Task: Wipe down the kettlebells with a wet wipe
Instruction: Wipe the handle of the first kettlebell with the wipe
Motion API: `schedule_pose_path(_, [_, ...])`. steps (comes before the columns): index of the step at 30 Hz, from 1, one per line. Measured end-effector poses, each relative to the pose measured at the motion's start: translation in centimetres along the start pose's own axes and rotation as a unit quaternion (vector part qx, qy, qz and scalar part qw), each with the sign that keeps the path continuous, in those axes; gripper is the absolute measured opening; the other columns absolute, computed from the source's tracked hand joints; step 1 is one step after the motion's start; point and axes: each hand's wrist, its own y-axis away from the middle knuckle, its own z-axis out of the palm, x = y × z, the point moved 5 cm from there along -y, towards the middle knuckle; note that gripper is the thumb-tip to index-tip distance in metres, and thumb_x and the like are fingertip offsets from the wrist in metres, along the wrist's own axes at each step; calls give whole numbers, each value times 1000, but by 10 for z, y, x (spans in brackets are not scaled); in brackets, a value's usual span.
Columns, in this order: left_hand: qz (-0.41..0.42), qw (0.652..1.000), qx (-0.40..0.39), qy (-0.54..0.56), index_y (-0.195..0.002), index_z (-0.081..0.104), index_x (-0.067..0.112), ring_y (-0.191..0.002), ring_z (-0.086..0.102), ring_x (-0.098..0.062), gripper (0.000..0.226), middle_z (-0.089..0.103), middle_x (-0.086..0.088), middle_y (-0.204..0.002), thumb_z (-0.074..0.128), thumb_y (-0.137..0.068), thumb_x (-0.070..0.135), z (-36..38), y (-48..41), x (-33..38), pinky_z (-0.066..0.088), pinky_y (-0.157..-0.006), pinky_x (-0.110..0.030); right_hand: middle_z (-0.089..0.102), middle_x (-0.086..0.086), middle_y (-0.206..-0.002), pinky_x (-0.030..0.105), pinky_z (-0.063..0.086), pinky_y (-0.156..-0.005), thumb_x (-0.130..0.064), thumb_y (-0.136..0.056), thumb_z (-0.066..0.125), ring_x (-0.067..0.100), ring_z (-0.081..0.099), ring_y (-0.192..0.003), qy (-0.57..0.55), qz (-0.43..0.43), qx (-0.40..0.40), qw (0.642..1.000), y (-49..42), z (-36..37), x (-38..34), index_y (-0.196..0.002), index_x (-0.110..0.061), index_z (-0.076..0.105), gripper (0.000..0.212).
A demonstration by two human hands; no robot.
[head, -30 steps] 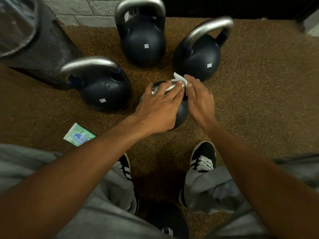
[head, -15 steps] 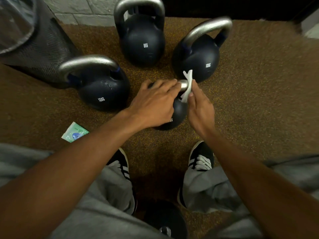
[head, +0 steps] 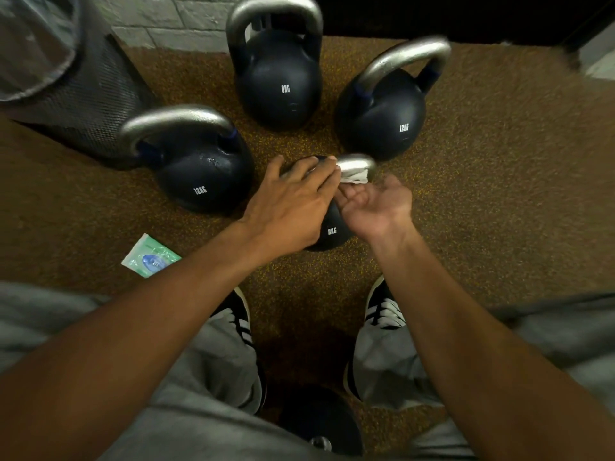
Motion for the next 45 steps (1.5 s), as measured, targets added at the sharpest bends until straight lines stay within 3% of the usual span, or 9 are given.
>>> schedule_pose_path(5, [0, 1000, -6, 7, -160, 24, 12, -152, 25, -28, 73, 21, -8, -169, 55, -95, 25, 1, 0, 0, 23, -117, -60, 62, 27, -135, 46, 32, -121, -54, -106, 26, 36, 54, -133, 28, -9, -14, 999, 15, -13, -4, -140, 3, 50, 71])
schedule_pose_path(10, [1, 1000, -6, 1, -160, 22, 12, -153, 24, -28, 75, 19, -8, -169, 56, -94, 27, 3, 0, 0, 23, -118, -61, 67, 28, -124, 40, 46, -110, -67, -102, 20, 35, 65, -120, 18, 7, -18, 1000, 4, 5, 1, -131, 8, 58, 89])
schedule_pose_path(16, [3, 999, -15, -32, -161, 15, 10, -154, 19, -32, 84, 11, -12, -170, 61, -94, 34, 8, 1, 4, 23, -118, -64, 67, 26, -126, 42, 41, -115, -64, -102, 23, 35, 63, -122, 24, 4, -28, 999, 10, -7, -2, -134, 6, 56, 84])
schedule_pose_path(21, [7, 996, -51, -67, -162, 3, 10, -157, 4, -35, 91, -8, -12, -171, 58, -95, 38, 14, 2, 9, 15, -120, -64, 68, 26, -125, 37, 50, -104, -67, -101, 24, 33, 66, -119, 15, 14, -27, 999, -1, 1, 0, -130, 7, 59, 86])
schedule_pose_path(31, [0, 998, -44, -52, -162, 7, 10, -156, 8, -36, 84, -2, -12, -171, 55, -97, 32, 11, -2, 12, 19, -119, -62, 67, 25, -127, 37, 46, -111, -63, -102, 26, 33, 64, -122, 29, 29, -32, 999, -5, -2, 3, -129, 5, 61, 81])
schedule_pose_path(36, [-3, 997, -55, -48, -162, 6, 10, -156, 7, -36, 87, -3, -12, -171, 58, -96, 32, 9, -3, 13, 18, -120, -62, 71, 23, -120, 38, 54, -98, -56, -104, 28, 32, 69, -113, 5, 7, -18, 1000, 7, -15, 4, -130, 2, 61, 72])
schedule_pose_path(41, [-3, 998, -51, -38, -162, 5, 11, -156, 5, -36, 84, -3, -12, -171, 56, -98, 30, 10, -3, 12, 18, -120, -63, 66, 24, -130, 38, 46, -111, -60, -103, 24, 32, 63, -124, -2, 26, -29, 999, -6, -2, 7, -133, 3, 60, 79])
schedule_pose_path(45, [-6, 997, -69, -38, -162, 2, 10, -156, 4, -37, 92, -6, -12, -171, 61, -94, 33, 10, -4, 13, 17, -121, -63, 69, 24, -123, 38, 52, -101, -52, -105, 25, 32, 68, -116, 7, 17, -26, 1000, 6, -11, 3, -130, 5, 61, 71])
